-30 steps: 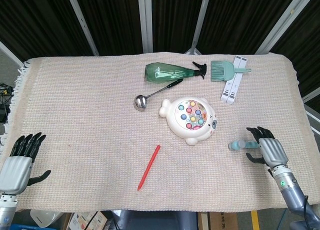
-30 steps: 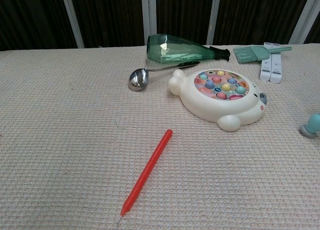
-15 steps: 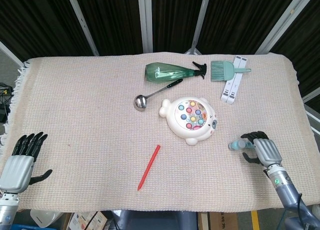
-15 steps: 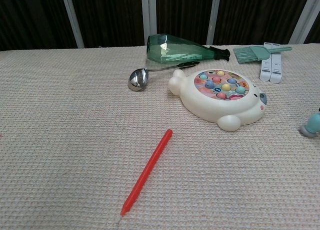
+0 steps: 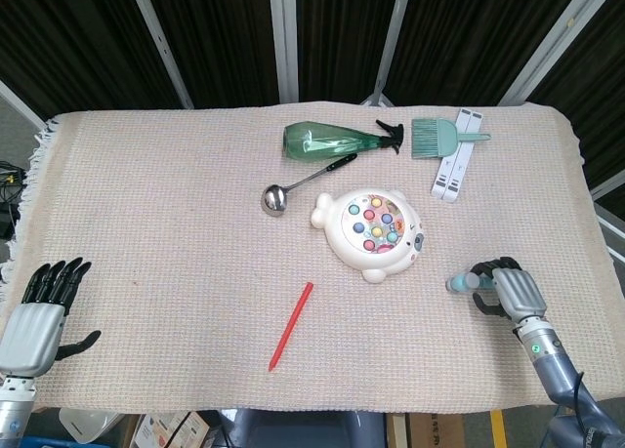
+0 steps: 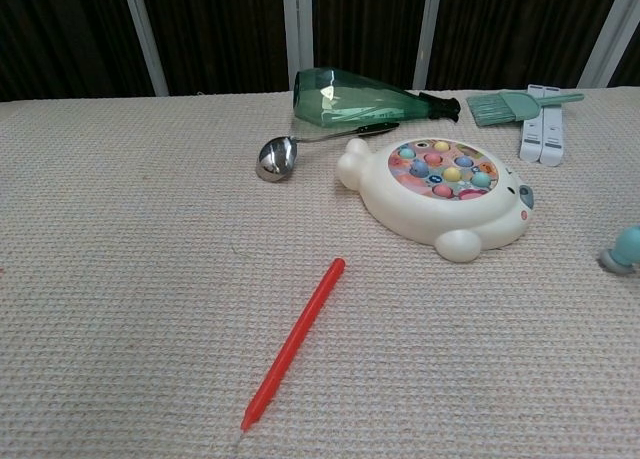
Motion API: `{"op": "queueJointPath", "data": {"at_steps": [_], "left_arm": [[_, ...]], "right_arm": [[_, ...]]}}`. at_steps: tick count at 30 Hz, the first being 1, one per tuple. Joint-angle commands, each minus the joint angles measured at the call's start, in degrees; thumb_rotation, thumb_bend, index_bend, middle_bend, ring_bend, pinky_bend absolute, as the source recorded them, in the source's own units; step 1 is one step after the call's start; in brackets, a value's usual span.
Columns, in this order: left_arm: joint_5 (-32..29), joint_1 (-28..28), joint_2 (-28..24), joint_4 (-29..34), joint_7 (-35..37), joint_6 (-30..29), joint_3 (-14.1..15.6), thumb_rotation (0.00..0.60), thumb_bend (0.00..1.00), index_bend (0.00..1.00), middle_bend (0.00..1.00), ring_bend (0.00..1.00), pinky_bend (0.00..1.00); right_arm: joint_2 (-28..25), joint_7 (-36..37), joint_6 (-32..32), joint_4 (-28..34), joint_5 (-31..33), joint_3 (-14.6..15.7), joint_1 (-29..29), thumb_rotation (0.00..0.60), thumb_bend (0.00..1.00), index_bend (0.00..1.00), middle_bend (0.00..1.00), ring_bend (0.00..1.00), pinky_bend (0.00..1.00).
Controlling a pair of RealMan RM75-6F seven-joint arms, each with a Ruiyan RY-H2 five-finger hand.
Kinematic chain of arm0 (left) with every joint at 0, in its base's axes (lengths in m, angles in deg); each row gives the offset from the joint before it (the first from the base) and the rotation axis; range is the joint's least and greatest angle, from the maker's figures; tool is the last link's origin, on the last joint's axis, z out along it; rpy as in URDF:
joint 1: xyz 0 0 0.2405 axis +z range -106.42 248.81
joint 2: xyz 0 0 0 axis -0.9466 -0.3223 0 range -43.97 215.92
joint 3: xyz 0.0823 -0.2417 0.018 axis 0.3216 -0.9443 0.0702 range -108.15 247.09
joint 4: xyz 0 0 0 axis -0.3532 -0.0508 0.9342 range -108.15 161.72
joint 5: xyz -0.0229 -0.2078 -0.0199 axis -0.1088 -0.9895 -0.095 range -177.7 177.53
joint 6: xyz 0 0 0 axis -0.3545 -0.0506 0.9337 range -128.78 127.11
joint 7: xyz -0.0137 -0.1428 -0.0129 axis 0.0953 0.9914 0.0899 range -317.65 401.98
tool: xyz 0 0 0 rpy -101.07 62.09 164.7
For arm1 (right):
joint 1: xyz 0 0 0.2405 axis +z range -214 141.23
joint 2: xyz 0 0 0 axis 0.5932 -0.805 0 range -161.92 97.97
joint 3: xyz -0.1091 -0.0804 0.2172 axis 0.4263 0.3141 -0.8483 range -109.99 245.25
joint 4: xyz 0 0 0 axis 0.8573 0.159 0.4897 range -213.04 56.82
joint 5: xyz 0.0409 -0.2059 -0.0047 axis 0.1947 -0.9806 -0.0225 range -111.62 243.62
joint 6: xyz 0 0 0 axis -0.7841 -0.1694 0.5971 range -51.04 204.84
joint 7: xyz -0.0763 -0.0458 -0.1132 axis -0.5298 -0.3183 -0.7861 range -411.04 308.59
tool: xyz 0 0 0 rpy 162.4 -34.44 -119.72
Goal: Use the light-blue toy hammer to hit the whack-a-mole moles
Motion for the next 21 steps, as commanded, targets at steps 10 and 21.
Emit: {"op": "queueJointPath", "data": {"at_steps": [10, 21], "left_arm": [[-0.1, 0.0, 0.1, -0.3, 0.3, 0.1, 0.0, 0.600, 0.15, 0.00, 0.01, 0.00, 0.00], [-0.2, -0.1, 0.3, -0.7, 0.6, 0.1, 0.0, 0.600, 0.15, 0.00, 0.01, 0.00, 0.00]], "right_arm": [[0.5, -0.2, 0.0, -0.4, 0.3, 0.0, 0.2, 0.600, 0.52, 0.43, 0.38, 0.26, 0.14], [0.5, -0.8, 0.2, 0.0, 0.4, 0.0, 0.4, 0.600, 0.55, 0.46, 0.40, 0.27, 0.14]]}}
